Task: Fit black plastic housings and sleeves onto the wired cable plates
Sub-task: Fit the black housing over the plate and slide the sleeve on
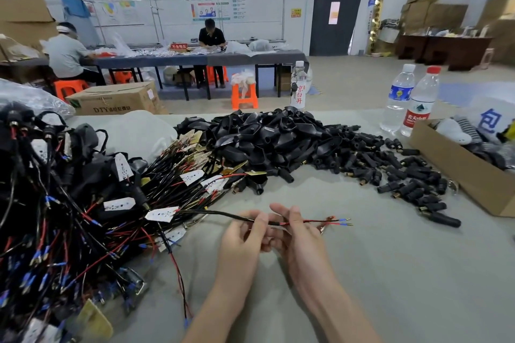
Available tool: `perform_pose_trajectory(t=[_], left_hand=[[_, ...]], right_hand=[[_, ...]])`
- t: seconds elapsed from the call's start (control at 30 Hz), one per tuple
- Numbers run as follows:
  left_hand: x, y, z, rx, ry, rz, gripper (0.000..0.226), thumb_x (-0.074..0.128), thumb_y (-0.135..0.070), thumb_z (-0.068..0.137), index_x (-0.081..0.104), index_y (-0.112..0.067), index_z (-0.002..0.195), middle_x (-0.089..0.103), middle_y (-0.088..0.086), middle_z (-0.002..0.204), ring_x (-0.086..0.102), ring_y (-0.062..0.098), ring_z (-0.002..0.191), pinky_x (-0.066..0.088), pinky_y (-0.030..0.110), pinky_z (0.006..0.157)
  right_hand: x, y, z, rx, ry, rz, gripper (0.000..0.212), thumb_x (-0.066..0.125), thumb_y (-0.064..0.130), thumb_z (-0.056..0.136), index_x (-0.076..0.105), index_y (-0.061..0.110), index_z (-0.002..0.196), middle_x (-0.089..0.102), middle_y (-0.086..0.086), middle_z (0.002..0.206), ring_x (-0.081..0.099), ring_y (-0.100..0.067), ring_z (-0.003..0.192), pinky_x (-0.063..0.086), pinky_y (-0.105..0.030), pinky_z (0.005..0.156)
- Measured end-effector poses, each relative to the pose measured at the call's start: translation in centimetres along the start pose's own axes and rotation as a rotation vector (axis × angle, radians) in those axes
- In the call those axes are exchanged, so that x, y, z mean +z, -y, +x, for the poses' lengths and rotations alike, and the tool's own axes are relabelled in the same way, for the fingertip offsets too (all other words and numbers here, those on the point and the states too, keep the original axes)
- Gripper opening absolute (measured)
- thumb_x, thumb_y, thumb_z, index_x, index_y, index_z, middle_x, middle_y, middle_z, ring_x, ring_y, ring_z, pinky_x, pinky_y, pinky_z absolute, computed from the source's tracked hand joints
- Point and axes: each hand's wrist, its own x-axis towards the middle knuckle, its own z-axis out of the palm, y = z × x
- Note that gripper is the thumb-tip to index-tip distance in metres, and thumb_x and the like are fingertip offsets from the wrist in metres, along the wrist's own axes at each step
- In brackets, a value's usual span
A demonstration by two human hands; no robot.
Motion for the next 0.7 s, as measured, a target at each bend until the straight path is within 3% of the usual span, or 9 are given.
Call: perform_pose_trajectory(t=[0.13,0.23,0.33,0.4,0.5,0.6,0.7], left_hand=[[-0.5,-0.8,0.3,0.037,-0.104,-0.094,0.026,0.061,-0.035,0.085,0.064,-0.011,0.093,0.073,0.003,0.077,0.067,0.014,0.066,0.055,0.027,0.058],[-1.1,-1.6,0.3,0.146,-0.138,-0.098,0.015,0.060,-0.035,0.091,0.065,-0.021,0.093,0.072,0.004,0.085,0.063,0.013,0.069,0.053,0.025,0.058],[-1.7,-2.2,0.2,0.174,-0.152,-0.160,0.008,0.060,-0.033,0.091,0.067,-0.029,0.090,0.072,0.008,0.091,0.061,0.015,0.068,0.051,0.025,0.056],[-2.0,-2.4,0.3,0.152,-0.187,-0.207,0.013,0.061,-0.033,0.089,0.067,-0.023,0.093,0.073,0.008,0.091,0.060,0.015,0.067,0.050,0.025,0.054],[-2.7,-2.5,0.9,0.097,-0.253,-0.287,0.024,0.062,-0.033,0.086,0.066,-0.015,0.102,0.074,0.005,0.090,0.060,0.012,0.065,0.050,0.022,0.052],[-3.5,-2.2,1.7,0.031,-0.327,-0.336,0.025,0.061,-0.029,0.093,0.065,-0.009,0.108,0.075,0.004,0.091,0.061,0.009,0.063,0.051,0.021,0.051],[-3.7,-1.9,2.0,0.013,-0.364,-0.337,0.027,0.063,-0.032,0.091,0.064,-0.010,0.107,0.075,0.003,0.092,0.062,0.007,0.062,0.051,0.021,0.050]], right_hand=[[0.0,0.1,0.0,-0.151,-0.013,-0.379,0.017,0.055,0.026,0.100,0.070,0.020,0.107,0.076,0.001,0.090,0.071,-0.011,0.075,0.056,-0.023,0.064],[-0.3,0.0,0.5,-0.306,-0.037,-0.887,0.018,0.058,0.024,0.098,0.067,0.031,0.112,0.069,0.013,0.111,0.064,-0.001,0.098,0.051,-0.024,0.089],[0.2,-0.2,1.4,-0.335,-0.134,-1.076,0.023,0.052,0.023,0.099,0.064,0.031,0.117,0.064,0.014,0.115,0.057,0.002,0.095,0.040,-0.016,0.085],[0.9,-0.2,2.8,-0.308,-0.183,-1.165,0.027,0.049,0.024,0.100,0.062,0.024,0.123,0.062,0.008,0.120,0.057,-0.004,0.097,0.035,-0.016,0.082],[2.3,0.1,5.6,-0.231,-0.173,-1.325,0.036,0.048,0.031,0.101,0.055,0.012,0.131,0.056,-0.007,0.130,0.055,-0.023,0.117,0.039,-0.029,0.098],[3.3,0.3,8.2,-0.202,-0.221,-1.638,0.047,0.044,0.048,0.100,0.055,0.014,0.130,0.053,-0.008,0.133,0.049,-0.029,0.123,0.039,-0.038,0.101],[3.4,0.0,9.6,-0.208,-0.253,-1.795,0.043,0.041,0.048,0.100,0.060,0.016,0.123,0.055,-0.008,0.129,0.048,-0.029,0.121,0.038,-0.039,0.099]])
